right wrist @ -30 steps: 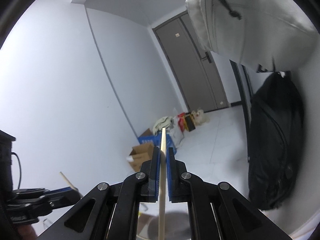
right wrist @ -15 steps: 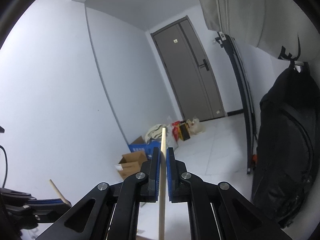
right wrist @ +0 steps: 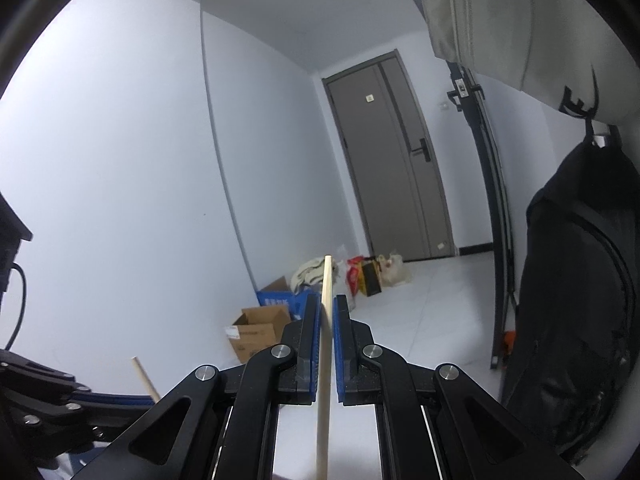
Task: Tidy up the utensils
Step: 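Open both grippers to drop the chopsticks into the white holder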
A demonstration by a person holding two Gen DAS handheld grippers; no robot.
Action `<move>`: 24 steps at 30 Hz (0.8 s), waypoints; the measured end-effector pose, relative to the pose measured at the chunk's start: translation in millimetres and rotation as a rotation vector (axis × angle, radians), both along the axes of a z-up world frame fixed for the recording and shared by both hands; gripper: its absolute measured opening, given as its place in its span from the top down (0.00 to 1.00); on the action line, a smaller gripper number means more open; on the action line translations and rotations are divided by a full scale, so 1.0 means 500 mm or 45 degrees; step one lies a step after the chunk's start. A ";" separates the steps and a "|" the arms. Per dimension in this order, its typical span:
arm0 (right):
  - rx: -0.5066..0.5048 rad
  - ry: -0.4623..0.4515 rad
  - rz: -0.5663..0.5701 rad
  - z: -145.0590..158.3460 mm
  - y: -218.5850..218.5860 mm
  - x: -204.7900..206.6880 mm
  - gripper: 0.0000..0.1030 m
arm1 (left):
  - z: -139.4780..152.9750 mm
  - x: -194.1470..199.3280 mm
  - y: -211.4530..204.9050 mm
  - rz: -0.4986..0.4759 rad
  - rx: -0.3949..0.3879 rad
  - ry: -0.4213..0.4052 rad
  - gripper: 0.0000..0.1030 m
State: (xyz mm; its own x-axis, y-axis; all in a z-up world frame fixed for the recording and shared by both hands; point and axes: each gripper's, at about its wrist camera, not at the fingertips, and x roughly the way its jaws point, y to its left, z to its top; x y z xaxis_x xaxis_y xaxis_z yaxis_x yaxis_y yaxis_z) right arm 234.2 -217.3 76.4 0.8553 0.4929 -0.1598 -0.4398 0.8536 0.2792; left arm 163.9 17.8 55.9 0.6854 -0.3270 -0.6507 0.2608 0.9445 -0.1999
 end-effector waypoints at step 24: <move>-0.057 0.225 0.214 -0.023 -0.087 -0.074 0.42 | -0.044 -0.002 0.004 -0.025 -0.052 0.086 0.70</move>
State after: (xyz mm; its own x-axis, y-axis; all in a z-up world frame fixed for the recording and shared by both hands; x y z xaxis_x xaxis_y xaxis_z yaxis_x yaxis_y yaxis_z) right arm 197.3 -260.7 65.0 0.7189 0.6148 -0.3244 -0.5243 0.7860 0.3277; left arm 162.9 20.0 34.0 0.6334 -0.3670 -0.6812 0.2634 0.9300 -0.2562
